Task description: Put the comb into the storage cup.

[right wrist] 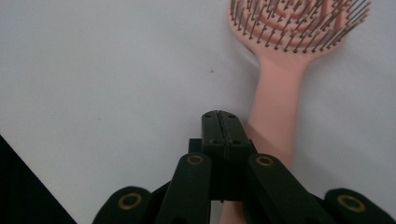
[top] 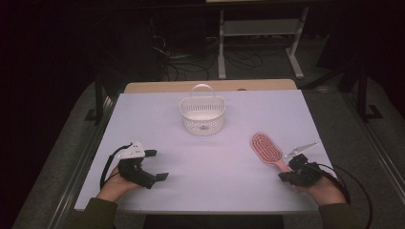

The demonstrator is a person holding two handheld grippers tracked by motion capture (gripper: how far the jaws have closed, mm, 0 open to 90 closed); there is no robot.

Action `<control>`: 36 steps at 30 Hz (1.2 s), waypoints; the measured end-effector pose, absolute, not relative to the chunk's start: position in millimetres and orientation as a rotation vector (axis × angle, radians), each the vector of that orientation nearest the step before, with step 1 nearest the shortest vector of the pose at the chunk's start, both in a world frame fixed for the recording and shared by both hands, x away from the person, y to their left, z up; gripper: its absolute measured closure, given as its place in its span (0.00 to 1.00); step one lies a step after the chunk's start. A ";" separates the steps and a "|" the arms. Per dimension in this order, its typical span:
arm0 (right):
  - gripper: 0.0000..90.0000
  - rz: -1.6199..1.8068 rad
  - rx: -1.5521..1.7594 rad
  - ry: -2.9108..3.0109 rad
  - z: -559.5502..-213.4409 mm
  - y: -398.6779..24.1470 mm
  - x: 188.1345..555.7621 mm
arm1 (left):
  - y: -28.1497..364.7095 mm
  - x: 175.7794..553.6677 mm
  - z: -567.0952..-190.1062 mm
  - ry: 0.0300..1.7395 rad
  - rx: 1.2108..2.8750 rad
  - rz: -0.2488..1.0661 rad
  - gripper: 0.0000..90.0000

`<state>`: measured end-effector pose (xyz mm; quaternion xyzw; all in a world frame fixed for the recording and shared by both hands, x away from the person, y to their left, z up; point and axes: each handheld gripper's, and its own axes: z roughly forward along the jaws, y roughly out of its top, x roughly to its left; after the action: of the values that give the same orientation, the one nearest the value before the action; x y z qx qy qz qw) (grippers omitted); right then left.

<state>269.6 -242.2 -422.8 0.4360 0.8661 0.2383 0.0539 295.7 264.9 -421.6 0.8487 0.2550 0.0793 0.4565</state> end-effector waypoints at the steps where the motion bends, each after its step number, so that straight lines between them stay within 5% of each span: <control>1: 0.99 0.719 1.328 2.627 -422.7 -243.5 269.9 | 264.9 295.7 -421.6 0.628 2.092 0.195 0.01; 23: 0.99 0.807 1.325 2.585 -416.0 -252.8 272.4 | 264.2 295.6 -421.3 0.626 2.094 0.195 0.01; 36: 0.50 1.045 1.145 2.496 -406.6 -222.0 273.7 | 264.4 295.2 -420.0 0.626 2.086 0.197 0.01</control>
<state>273.7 -222.0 -406.6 0.3878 0.8451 0.3537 0.1015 295.2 264.4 -420.0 0.8473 0.2542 0.0800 0.4594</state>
